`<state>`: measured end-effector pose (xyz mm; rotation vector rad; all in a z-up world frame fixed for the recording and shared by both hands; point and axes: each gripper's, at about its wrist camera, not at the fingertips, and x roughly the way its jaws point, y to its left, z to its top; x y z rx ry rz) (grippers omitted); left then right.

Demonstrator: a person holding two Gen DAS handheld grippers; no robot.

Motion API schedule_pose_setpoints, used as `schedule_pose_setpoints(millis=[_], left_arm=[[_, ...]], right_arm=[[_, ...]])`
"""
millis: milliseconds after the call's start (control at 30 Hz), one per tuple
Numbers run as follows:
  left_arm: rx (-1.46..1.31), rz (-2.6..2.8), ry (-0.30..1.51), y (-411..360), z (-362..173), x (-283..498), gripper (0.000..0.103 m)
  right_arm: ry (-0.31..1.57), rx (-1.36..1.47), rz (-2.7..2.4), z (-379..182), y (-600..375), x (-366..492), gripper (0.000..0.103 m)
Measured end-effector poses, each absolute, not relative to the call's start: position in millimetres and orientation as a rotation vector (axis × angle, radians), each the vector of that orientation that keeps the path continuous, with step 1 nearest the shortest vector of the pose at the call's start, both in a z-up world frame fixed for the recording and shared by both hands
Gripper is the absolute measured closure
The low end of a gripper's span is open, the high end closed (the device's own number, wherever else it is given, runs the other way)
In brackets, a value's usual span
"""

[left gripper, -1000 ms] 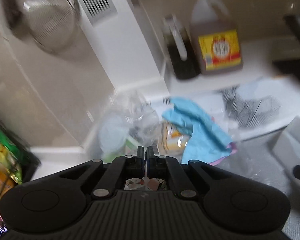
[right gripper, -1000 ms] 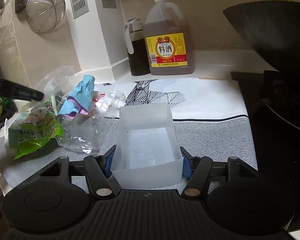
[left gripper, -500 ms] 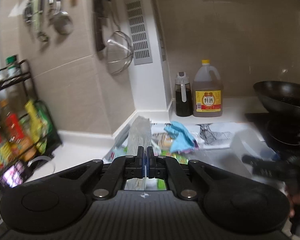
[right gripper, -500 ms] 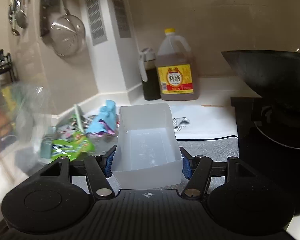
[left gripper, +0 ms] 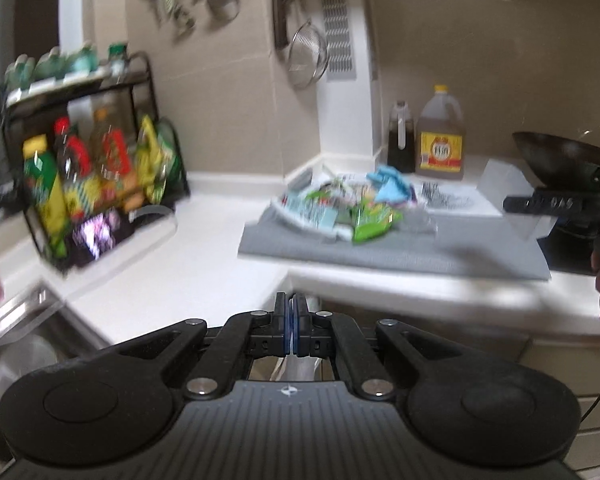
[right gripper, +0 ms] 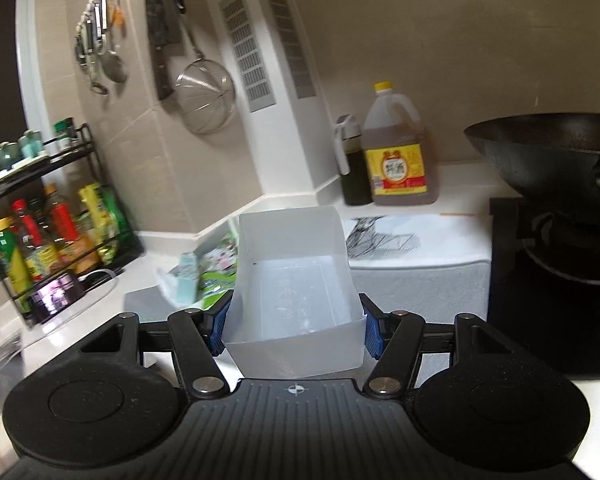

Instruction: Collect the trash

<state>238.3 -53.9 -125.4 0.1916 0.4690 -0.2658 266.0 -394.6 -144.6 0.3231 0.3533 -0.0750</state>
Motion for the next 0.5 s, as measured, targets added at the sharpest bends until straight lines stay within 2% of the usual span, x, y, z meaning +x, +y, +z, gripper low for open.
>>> schedule_pose_setpoints(millis=[500], left_arm=[[0.097, -0.296, 0.483, -35.7, -135.7, 208.2, 0.102]], right_arm=[[0.425, 0.222, 0.074, -146.6, -347.9, 221.7, 0.039]])
